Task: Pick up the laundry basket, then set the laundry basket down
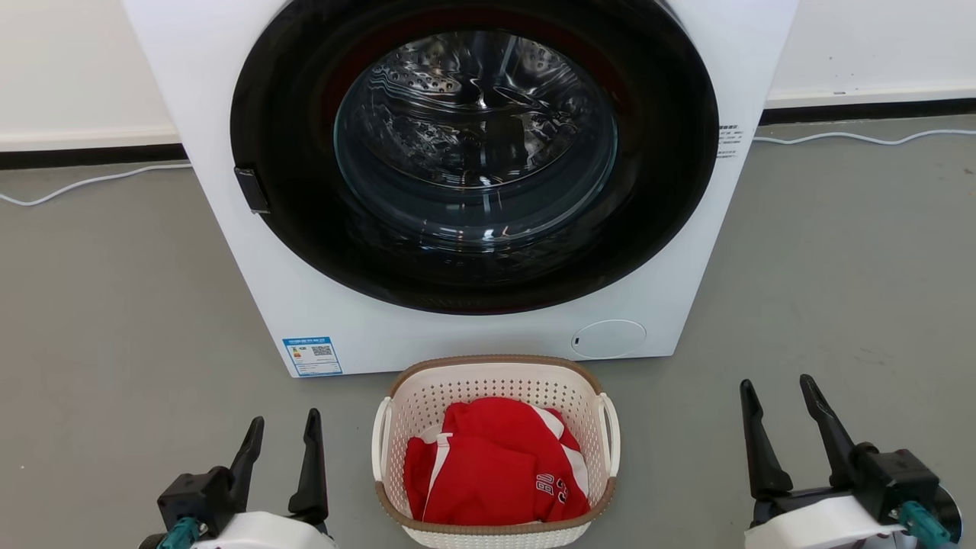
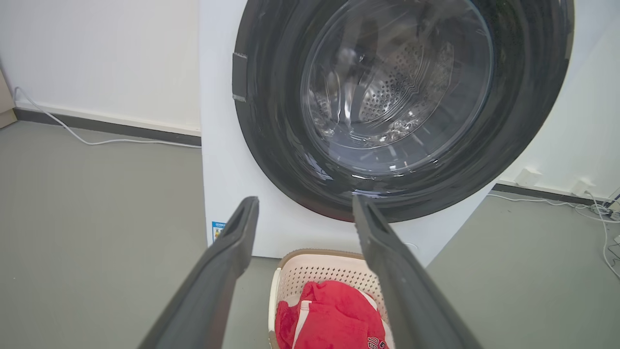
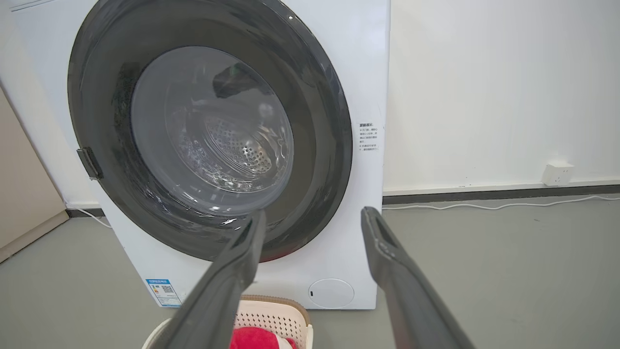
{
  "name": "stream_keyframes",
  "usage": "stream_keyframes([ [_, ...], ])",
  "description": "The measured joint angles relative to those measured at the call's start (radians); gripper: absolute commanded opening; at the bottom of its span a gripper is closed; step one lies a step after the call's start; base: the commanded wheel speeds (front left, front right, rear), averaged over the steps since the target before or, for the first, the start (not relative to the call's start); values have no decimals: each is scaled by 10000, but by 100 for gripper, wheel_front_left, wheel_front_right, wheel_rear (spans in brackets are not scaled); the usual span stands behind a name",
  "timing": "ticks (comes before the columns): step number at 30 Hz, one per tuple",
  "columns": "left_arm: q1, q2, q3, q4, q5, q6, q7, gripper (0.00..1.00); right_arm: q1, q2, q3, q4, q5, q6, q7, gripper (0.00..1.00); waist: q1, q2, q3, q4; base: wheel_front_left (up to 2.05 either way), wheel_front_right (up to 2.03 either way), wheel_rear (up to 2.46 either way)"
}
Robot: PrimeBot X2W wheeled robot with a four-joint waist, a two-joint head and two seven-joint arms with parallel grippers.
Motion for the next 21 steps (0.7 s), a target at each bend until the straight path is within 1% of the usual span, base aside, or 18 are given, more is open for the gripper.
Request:
stream_keyframes([
  [3,7,4,-29,-29,268,0,-88,100,-1,-2,2,0,-372,2,-94,100,0,0,4,-16,0,0,0],
  [6,10,6,-48,-42,493,0,-119,100,-1,-2,-2,-2,-476,2,-96,100,0,0,9,-19,0,0,0],
  [21,176,10,-48,-71,491,0,-130,100,-8,4,-196,211,-447,2,-98,100,0,0,70,-9,0,0,0],
])
